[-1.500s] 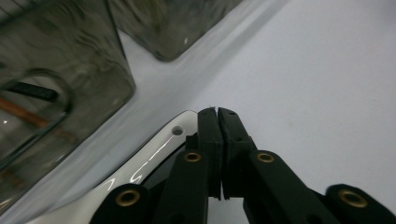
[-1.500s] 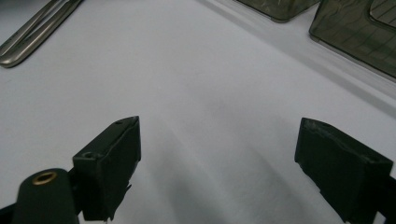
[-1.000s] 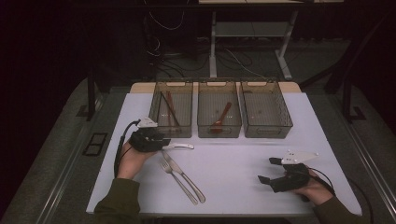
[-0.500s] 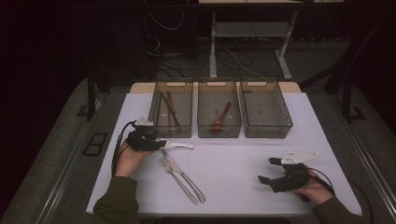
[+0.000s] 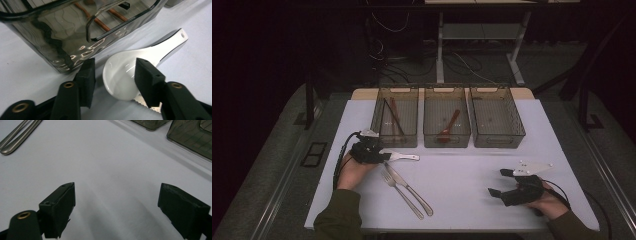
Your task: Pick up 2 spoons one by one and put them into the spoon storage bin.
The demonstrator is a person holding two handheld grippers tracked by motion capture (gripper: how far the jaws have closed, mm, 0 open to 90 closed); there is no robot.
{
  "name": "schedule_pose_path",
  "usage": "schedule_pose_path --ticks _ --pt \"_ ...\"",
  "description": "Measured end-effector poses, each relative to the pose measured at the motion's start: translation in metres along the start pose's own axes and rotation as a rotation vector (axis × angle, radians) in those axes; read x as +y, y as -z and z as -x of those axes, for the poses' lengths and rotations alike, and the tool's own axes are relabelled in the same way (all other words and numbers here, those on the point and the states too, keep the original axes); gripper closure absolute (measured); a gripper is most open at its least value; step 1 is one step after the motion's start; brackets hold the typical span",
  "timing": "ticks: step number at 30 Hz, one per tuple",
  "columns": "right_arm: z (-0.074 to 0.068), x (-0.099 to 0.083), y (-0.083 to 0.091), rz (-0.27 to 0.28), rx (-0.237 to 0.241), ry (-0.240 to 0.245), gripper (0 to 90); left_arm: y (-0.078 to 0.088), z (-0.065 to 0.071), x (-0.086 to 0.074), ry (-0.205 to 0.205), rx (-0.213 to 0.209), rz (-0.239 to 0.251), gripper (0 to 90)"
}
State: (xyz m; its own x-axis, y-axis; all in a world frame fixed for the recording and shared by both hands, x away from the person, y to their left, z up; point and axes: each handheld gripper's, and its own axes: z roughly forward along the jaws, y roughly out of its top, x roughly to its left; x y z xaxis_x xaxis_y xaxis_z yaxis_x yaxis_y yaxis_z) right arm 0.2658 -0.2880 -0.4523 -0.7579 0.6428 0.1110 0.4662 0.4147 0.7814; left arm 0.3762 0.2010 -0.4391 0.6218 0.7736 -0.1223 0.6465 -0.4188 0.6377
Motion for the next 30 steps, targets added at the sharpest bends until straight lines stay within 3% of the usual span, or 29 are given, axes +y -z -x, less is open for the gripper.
schedule_pose_path --ticks 12,30 --pt "-0.0003 0.0002 -0.0002 -0.001 0.0 0.001 14.3 0.004 -0.002 -0.0041 -0.007 -0.052 0.029 73.4" --pt "0.0001 0.0001 0.0001 0.001 0.0 0.002 14.3 0.0071 0.0065 -0.0004 -0.11 -0.086 0.034 83.1"
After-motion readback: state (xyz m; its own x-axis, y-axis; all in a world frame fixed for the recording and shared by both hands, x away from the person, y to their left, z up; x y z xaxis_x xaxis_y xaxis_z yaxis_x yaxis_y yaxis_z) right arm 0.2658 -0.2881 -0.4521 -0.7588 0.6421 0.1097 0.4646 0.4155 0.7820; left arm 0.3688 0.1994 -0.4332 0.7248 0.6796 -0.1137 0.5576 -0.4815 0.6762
